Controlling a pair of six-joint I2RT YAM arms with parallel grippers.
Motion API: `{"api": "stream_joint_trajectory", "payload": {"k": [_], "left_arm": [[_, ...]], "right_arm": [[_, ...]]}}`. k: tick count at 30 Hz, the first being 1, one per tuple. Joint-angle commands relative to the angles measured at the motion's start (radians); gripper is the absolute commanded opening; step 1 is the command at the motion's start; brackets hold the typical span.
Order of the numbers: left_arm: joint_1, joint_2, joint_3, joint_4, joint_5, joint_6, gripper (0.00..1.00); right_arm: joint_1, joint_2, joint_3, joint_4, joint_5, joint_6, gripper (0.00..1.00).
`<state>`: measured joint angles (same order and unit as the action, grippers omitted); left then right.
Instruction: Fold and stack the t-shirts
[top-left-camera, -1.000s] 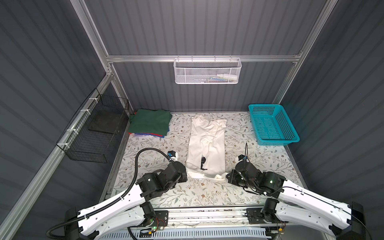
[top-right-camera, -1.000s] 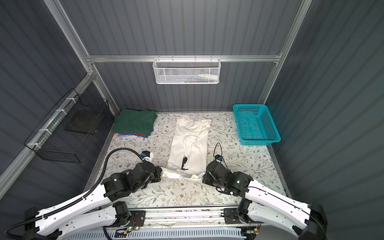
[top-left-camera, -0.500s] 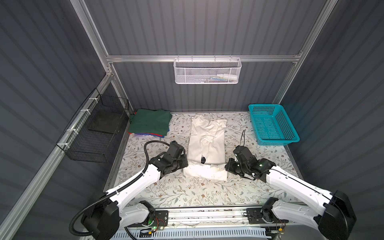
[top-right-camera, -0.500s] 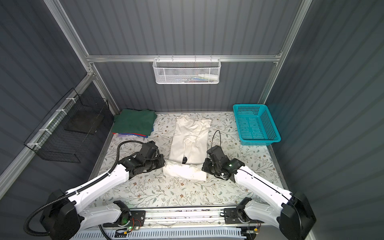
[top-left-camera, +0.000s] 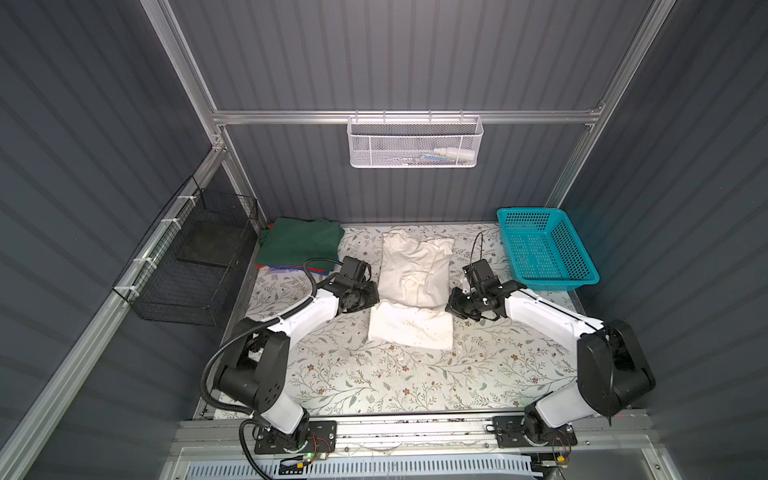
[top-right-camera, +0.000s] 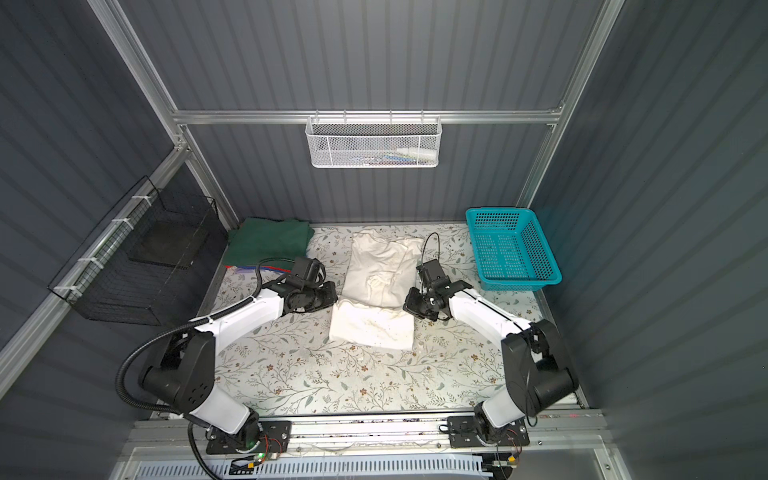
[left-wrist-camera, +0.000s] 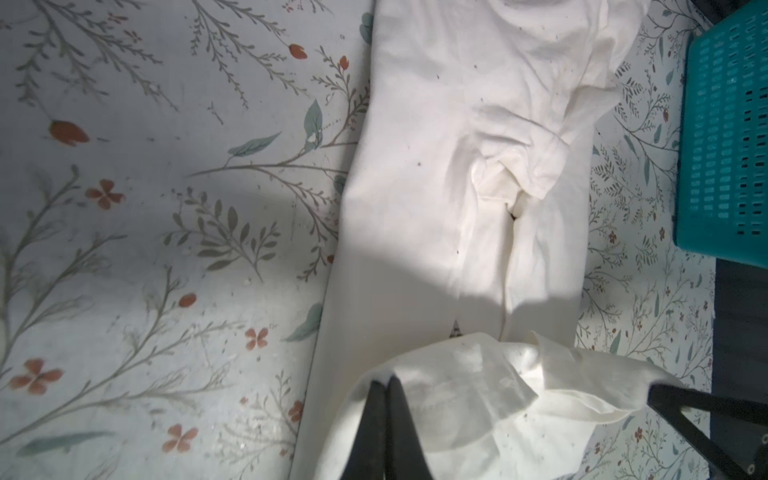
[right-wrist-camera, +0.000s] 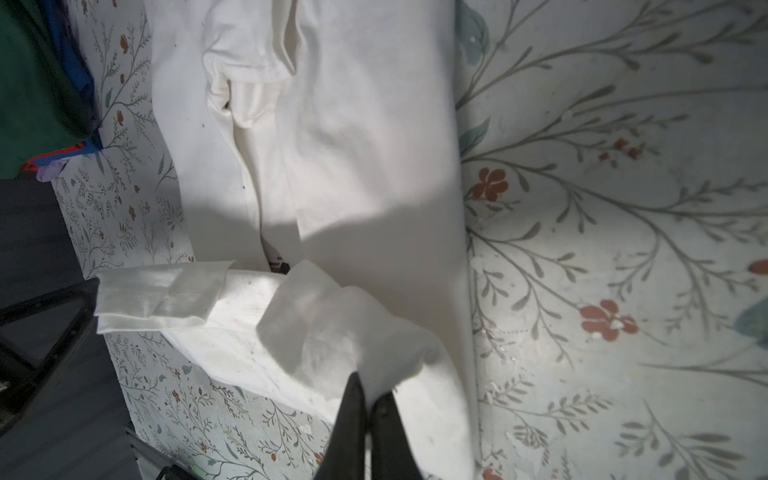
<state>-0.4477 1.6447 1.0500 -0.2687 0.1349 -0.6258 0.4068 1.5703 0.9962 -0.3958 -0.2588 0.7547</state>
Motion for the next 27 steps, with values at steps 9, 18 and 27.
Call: {"api": "stream_joint_trajectory", "payload": {"k": [9, 18, 27], "left_arm": [[0.072, 0.259, 0.201, -0.005, 0.162, 0.11, 0.0], [0.074, 0.255, 0.275, -0.035, 0.142, 0.125, 0.84], [0.073, 0.006, 0.127, -0.036, 0.034, 0.146, 1.0]], "right_arm": [[-0.102, 0.188, 0.117, 0.029, -0.132, -0.069, 0.08], [-0.144, 0.166, 0.085, 0.046, -0.125, -0.064, 0.49], [-0.145, -0.013, -0.055, 0.081, -0.104, -0.047, 0.99]]}}
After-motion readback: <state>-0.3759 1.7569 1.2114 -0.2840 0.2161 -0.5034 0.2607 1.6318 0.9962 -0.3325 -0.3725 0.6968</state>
